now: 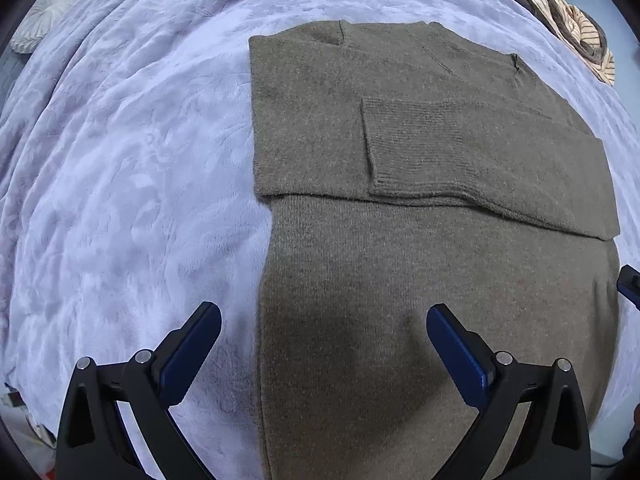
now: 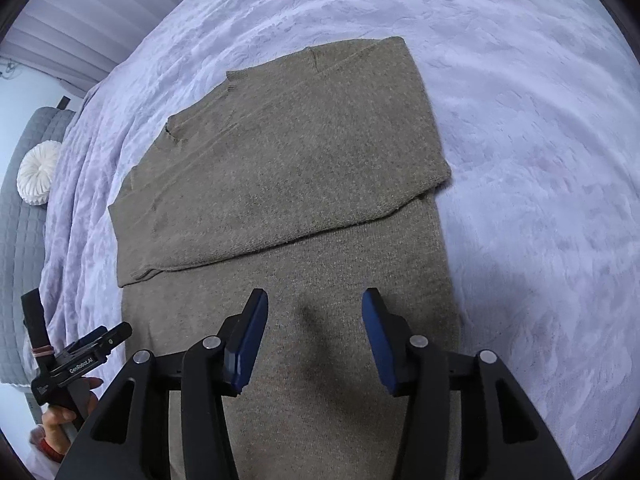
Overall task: Fold small clothes
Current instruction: 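Move both grippers to the sweater hem, then grasp the hem with both grippers and fold it up toward the collar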
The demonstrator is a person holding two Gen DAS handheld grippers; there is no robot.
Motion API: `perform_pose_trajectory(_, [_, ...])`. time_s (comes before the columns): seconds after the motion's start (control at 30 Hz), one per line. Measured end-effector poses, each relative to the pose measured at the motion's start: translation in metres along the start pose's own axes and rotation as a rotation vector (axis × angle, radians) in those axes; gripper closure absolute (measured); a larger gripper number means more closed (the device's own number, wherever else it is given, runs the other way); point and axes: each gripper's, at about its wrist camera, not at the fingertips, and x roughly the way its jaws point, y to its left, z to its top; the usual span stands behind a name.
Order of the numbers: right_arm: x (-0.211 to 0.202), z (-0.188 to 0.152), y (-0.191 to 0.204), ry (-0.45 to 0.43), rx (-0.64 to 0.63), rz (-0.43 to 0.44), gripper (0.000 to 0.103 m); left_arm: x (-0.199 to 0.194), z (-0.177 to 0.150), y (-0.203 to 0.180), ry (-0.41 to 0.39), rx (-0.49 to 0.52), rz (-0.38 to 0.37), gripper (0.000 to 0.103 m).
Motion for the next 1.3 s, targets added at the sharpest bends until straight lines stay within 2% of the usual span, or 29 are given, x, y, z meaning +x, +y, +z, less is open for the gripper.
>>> perform_pose_trajectory(0.4, [0.004, -0.034, -0.005, 0.123, 0.088, 0.040, 0.050, -0.019, -0.065, 0.016, 0.122, 0.009, -0.097, 0.000])
perform_pose_trajectory(0.53, [0.001, -0.056, -0.011, 0.174, 0.080, 0.035, 0.050, -0.023, -0.100, 0.024, 0.171, 0.021, -0.135, 0.000])
perform_pose_trajectory(0.73, [-0.014, -0.091, -0.041, 0.223, 0.111, 0.019, 0.050, -0.017, -0.150, 0.031, 0.281, 0.022, -0.211, 0.000])
perform_pose_trajectory(0.97, [-0.030, -0.134, -0.069, 0.296, 0.155, 0.077, 0.050, -0.007, -0.195, 0.031, 0.382, 0.038, -0.318, 0.000])
perform_pose_trajectory(1.17, [-0.019, -0.168, -0.081, 0.383, 0.179, 0.093, 0.047, -0.001, -0.211, 0.020, 0.427, 0.087, -0.350, 0.000])
perform_pose_trajectory(1.3, [-0.004, -0.182, -0.082, 0.421, 0.171, 0.086, 0.047, 0.009, -0.206, 0.014, 0.431, 0.082, -0.354, 0.000])
